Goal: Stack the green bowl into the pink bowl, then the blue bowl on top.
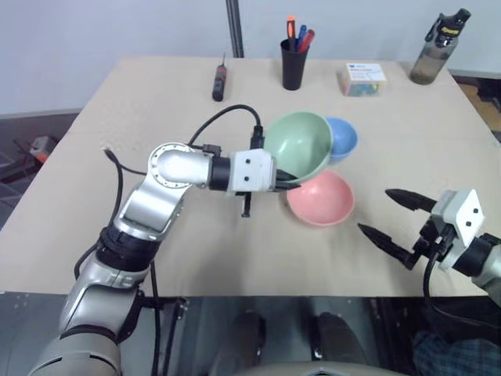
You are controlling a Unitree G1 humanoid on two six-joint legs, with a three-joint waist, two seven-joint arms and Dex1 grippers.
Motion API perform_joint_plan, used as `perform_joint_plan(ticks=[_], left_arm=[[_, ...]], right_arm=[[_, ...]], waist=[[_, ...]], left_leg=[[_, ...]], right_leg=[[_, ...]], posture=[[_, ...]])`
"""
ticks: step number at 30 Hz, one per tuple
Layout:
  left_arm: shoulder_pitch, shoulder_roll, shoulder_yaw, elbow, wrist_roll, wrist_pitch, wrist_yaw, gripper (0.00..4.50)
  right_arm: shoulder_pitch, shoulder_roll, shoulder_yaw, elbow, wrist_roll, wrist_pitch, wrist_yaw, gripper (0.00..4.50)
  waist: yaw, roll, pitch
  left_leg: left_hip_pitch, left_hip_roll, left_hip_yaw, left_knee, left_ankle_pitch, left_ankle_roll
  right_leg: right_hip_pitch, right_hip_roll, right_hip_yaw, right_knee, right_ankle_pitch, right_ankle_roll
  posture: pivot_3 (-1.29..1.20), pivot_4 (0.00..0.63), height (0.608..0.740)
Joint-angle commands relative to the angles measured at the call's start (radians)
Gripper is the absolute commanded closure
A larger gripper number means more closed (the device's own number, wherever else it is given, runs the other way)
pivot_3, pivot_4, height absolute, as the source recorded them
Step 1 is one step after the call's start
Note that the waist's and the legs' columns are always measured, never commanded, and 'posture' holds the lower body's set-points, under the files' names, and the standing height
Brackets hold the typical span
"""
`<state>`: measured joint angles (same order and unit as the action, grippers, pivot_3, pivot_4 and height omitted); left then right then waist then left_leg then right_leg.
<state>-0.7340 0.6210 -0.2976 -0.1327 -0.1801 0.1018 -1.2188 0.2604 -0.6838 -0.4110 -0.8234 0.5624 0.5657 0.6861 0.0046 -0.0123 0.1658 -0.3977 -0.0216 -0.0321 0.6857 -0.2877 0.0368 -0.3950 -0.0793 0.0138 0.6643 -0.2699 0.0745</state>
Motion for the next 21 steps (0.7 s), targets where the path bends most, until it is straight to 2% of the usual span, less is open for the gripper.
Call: perform_joint_plan(ticks=[1, 6, 8, 11, 14, 18, 21], left_arm=[[-0.06, -0.025, -0.022, 0.061, -0.016, -0.064, -0.078, 4.43], [-0.104, -0.057, -0.041, 0.153, -0.012, -0.107, -0.156, 4.43], [-0.11, -0.063, -0.044, 0.17, -0.015, -0.117, -0.182, 3.9], [-0.11, -0.091, -0.032, 0.181, -0.024, -0.132, -0.176, 2.86], [-0.101, -0.116, 0.003, 0.182, -0.016, -0.125, -0.114, 1.63], [-0.071, -0.131, 0.101, 0.163, -0.058, -0.071, 0.0, 1.63], [-0.027, -0.087, 0.165, 0.115, -0.058, 0.02, 0.074, 1.63]], right_arm=[[0.102, 0.033, -0.105, -0.087, -0.013, -0.065, -0.007, 0.0], [0.201, 0.068, -0.181, -0.142, -0.009, -0.129, 0.002, 0.0], [0.213, 0.07, -0.195, -0.146, -0.008, -0.141, 0.002, 0.0], [0.205, 0.059, -0.194, -0.139, -0.007, -0.143, -0.005, 0.0], [0.149, 0.026, -0.162, -0.1, -0.025, -0.136, -0.011, 0.0], [-0.021, -0.07, -0.037, 0.059, -0.114, -0.132, -0.004, 0.0], [-0.198, -0.142, 0.103, 0.271, -0.247, -0.225, 0.029, 0.0]], waist=[[0.002, 0.0, 0.0], [0.0, 0.0, 0.0], [-0.002, 0.0, 0.0], [-0.006, 0.0, 0.0], [-0.007, 0.0, 0.0], [-0.023, 0.0, 0.0], [-0.028, 0.001, -0.001]], left_leg=[[0.0, 0.0, -0.001, 0.0, 0.0, 0.0], [0.0, -0.001, 0.0, 0.0, 0.0, 0.0], [0.0, -0.001, 0.0, 0.001, 0.0, 0.0], [0.001, 0.0, 0.0, 0.001, 0.0, 0.0], [0.0, 0.001, 0.0, 0.001, 0.0, 0.0], [0.001, 0.001, 0.0, 0.001, 0.0, 0.0], [0.002, 0.001, 0.0, 0.001, 0.001, -0.001]], right_leg=[[0.0, 0.001, -0.001, 0.0, 0.0, 0.0], [0.0, 0.001, 0.001, 0.0, 0.0, 0.0], [0.0, 0.001, 0.001, 0.0, 0.0, 0.0], [0.001, 0.001, 0.0, 0.0, 0.0, 0.0], [0.001, 0.001, 0.0, 0.0, 0.0, 0.0], [0.001, 0.001, 0.001, 0.0, 0.0, 0.0], [0.001, 0.001, 0.0, 0.0, 0.0, 0.0]], posture=[[0.0, 0.15, 0.74], [0.0, 0.15, 0.74], [0.0, 0.15, 0.74], [0.0, 0.15, 0.74], [0.0, 0.15, 0.74], [0.0, 0.15, 0.74], [0.0, 0.15, 0.74]])
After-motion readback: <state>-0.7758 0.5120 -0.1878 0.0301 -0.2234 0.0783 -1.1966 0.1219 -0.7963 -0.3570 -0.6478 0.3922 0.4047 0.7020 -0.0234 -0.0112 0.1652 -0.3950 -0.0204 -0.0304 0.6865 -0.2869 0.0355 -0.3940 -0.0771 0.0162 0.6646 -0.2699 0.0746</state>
